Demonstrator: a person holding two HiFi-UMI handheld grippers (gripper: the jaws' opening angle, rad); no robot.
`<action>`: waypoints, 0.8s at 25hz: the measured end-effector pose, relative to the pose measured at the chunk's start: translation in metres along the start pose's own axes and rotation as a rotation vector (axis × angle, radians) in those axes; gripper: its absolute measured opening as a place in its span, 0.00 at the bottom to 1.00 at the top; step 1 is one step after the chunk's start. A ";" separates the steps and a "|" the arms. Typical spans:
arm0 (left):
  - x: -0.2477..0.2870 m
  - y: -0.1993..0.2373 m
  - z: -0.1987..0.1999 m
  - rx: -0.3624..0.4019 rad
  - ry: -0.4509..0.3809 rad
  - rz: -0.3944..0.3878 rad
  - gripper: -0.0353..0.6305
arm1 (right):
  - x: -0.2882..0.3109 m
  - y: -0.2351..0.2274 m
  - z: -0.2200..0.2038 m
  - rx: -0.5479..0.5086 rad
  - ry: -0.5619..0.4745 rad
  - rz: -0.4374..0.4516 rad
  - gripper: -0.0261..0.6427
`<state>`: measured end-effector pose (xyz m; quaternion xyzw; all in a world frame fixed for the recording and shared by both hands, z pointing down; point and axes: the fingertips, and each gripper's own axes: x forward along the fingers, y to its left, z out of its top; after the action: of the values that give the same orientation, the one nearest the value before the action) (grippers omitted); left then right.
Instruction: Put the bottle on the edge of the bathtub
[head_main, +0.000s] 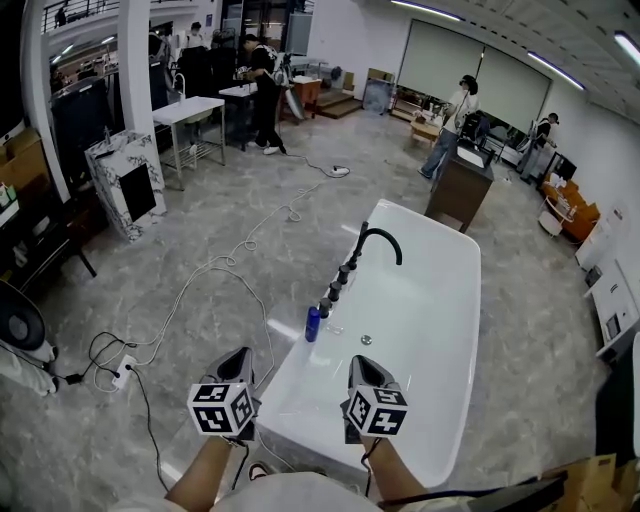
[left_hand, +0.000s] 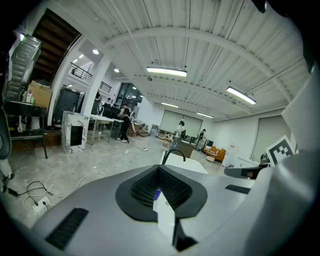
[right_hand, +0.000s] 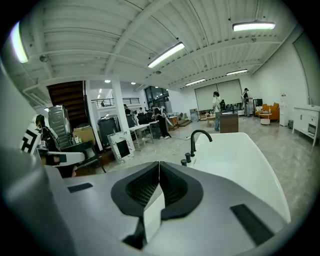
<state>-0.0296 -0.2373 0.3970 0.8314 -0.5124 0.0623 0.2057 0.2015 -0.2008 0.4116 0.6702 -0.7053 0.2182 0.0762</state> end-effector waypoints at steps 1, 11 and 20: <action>0.000 -0.006 -0.001 0.002 -0.002 0.005 0.08 | -0.002 -0.005 0.000 0.000 0.001 0.007 0.08; -0.014 -0.032 -0.024 -0.017 -0.013 0.080 0.08 | -0.010 -0.019 -0.018 -0.032 0.029 0.086 0.08; -0.016 -0.048 -0.028 -0.006 0.006 0.077 0.08 | -0.020 -0.017 -0.021 -0.079 0.047 0.133 0.08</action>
<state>0.0074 -0.1939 0.4039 0.8103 -0.5435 0.0713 0.2072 0.2163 -0.1737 0.4261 0.6130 -0.7544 0.2104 0.1047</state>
